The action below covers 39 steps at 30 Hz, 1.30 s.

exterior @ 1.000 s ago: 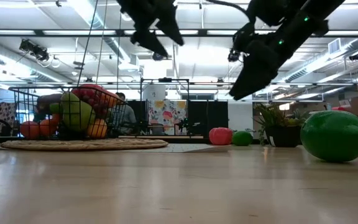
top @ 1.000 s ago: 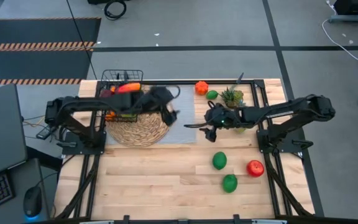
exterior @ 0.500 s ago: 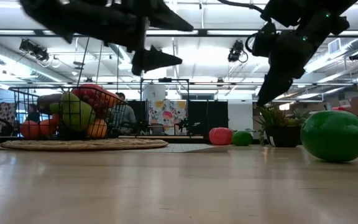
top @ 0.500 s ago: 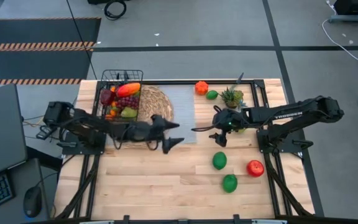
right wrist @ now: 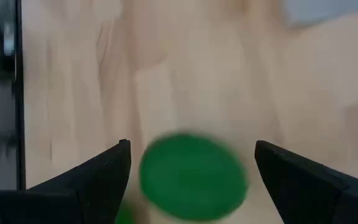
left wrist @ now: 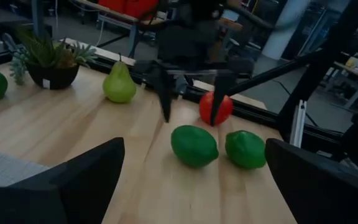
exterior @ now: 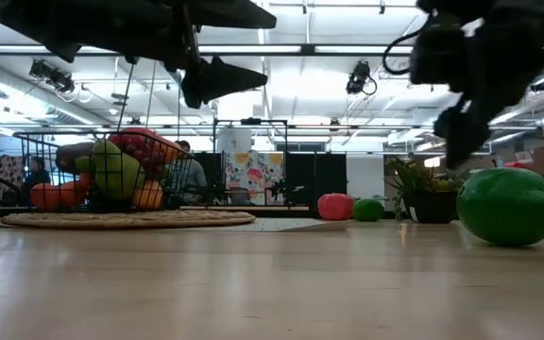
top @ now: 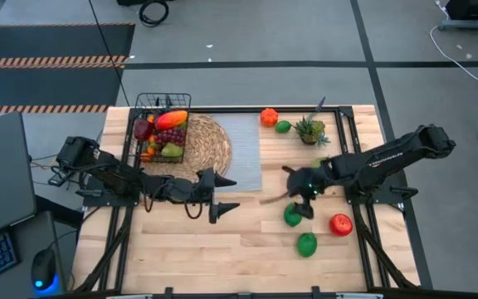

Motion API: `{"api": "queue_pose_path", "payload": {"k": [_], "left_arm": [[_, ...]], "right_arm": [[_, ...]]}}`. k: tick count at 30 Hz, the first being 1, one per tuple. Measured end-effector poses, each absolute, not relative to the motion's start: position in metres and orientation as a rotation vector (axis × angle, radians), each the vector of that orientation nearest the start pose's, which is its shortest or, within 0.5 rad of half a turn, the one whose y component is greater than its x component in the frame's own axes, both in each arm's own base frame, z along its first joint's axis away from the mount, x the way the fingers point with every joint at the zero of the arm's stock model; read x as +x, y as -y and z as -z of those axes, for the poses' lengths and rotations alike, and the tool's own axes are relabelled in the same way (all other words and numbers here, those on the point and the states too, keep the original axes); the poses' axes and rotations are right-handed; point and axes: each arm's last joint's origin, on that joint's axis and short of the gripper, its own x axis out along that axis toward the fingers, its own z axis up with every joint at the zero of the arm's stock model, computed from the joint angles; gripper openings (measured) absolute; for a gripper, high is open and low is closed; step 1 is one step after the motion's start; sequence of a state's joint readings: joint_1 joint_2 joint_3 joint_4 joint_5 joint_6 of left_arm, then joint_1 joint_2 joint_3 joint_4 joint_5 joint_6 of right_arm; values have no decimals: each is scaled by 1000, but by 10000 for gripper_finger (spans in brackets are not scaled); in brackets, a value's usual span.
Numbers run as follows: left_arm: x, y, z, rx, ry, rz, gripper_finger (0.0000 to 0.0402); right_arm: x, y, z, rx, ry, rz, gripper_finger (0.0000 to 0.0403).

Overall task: Build produce basket
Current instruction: Put the middle green lime into the wire basket

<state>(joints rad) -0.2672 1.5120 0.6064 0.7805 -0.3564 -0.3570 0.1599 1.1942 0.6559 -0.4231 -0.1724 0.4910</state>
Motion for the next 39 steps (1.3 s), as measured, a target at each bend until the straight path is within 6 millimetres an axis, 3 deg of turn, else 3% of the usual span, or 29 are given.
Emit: {"api": "queue_pose_path", "payload": {"k": [6,12,27,34,39], "left_arm": [[287,78,-199,-314,-109,-78,396],[283,91,-199,-309,-116,-31,396],[281,97,-199,-332,-122,-28,396],[280,99,-198,-330,-126,-22,396],[280,99,-198,-329,-127,-22,396]], "right_arm": [[208,-70,-193,288,-1029,-84,346],[201,-86,-183,81,-1057,-32,346],[222,-101,-154,155,-1079,-4,376],[223,-105,-131,166,-1216,-39,379],[223,-105,-128,172,-1237,-38,376]]}}
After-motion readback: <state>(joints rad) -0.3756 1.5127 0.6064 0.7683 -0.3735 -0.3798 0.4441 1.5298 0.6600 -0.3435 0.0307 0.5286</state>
